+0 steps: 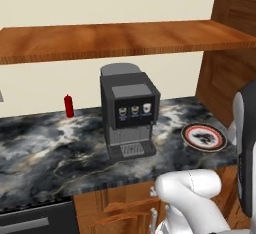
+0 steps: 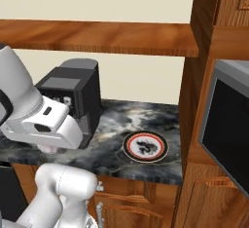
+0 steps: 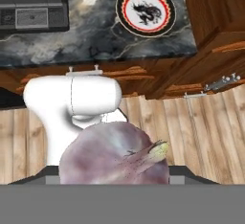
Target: Pick the garlic from the counter and place it in the microwave. Then turn on the microwave.
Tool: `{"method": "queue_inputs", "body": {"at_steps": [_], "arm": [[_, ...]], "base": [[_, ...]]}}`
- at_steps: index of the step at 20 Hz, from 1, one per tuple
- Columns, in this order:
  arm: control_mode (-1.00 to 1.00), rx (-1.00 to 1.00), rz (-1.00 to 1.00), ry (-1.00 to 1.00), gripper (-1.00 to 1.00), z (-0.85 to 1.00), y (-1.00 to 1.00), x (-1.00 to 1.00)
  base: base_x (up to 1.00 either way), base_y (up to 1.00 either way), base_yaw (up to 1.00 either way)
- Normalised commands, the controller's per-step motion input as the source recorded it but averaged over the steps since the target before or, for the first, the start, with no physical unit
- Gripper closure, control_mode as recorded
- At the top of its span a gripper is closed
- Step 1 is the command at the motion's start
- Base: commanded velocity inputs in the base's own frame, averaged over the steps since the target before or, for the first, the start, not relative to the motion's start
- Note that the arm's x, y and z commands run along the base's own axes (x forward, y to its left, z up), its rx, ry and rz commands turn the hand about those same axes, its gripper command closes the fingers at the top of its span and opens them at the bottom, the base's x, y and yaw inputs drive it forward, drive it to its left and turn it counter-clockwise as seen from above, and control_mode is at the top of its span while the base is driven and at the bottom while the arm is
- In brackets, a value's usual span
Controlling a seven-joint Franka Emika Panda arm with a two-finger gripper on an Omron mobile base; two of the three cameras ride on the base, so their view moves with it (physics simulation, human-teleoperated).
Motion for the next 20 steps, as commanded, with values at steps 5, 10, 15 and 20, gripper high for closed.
{"method": "queue_inputs", "body": {"at_steps": [5, 10, 15, 20], "arm": [[1.0, 0.0, 0.0, 0.0, 1.0, 0.0, 0.0, 0.0], [1.0, 0.0, 0.0, 0.0, 1.0, 0.0, 0.0, 0.0], [1.0, 0.0, 0.0, 0.0, 1.0, 0.0, 0.0, 0.0], [1.0, 0.0, 0.0, 0.0, 1.0, 0.0, 0.0, 0.0]], "base": [[-0.8, 0.0, 0.0], [-1.0, 0.0, 0.0], [-0.65, -0.12, 0.0], [-0.34, -0.55, 0.0]]}}
